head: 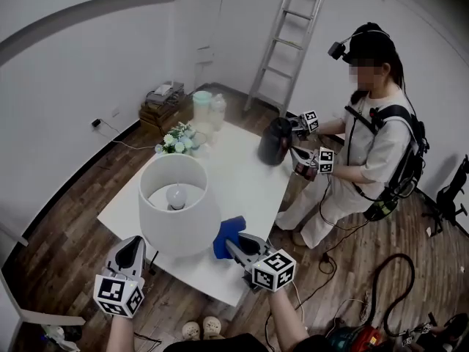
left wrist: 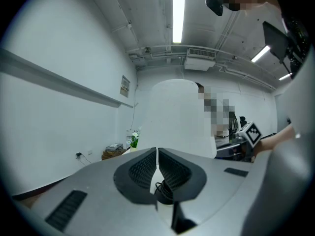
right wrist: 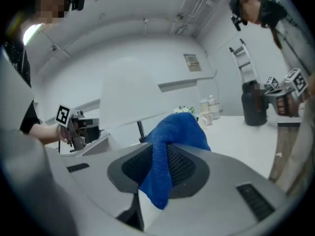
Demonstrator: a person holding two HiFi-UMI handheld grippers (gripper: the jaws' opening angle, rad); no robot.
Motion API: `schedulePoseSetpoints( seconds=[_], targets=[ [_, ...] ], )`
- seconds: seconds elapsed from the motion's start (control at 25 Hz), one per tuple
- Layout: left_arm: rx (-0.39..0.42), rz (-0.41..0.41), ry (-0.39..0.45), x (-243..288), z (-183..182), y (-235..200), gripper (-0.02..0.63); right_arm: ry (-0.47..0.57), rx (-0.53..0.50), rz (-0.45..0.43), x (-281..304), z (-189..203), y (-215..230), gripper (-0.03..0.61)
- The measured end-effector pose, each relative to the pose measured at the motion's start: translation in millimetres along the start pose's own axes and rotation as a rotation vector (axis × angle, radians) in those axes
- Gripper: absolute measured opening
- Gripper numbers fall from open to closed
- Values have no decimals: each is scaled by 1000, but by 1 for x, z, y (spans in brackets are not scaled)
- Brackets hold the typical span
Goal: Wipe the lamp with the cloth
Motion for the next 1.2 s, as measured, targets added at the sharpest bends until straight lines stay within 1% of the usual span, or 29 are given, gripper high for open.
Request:
schedulePoseSetpoints(
  seconds=[0.08, 0.2, 0.28, 0.36, 0.48, 0.6, 0.72, 0.8, 0.92, 1.08, 1.2],
  targets=[
    [-7, -6, 17, -7, 1, 8, 18, 59, 3, 57, -28, -10, -26, 77],
    [28, 10, 79, -14, -3, 24, 18, 162, -7, 114, -55, -22, -70, 77],
    [45, 22, 125, -19, -4, 36, 18, 238, -33, 147, -65, -26, -96, 77],
    [28, 27, 141, -25, -2, 43, 18, 273, -76, 181, -70, -29, -116, 78],
    [13, 39, 135, -34, 1, 49, 18, 285, -137, 198, -72, -32, -131, 77],
    [12, 48, 135, -43, 1, 50, 18, 279, -164, 206, -72, -36, -137, 77],
    [16, 52, 141, -49, -1, 52, 18, 287, -217, 210, -74, -39, -141, 75],
    [16, 51, 149, -53, -2, 53, 18, 296, -223, 212, -75, -39, -143, 75],
    [14, 57, 153, -62, -1, 54, 18, 312, -195, 201, -78, -35, -146, 74],
    [20, 57, 140, -68, 3, 53, 18, 279, -242, 192, -78, -31, -153, 74],
    [12, 62, 137, -71, 5, 53, 18, 287, -242, 183, -77, -30, -157, 74]
  ],
)
Point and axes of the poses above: the fingertips, and each gripper's own axes: x forward along the fingers, y to its right, z out of its underside, the point moved 10 cm from there along -x, backward along the fingers, and after that the axes turned 11 degrees about y, right-handed, at the moved point
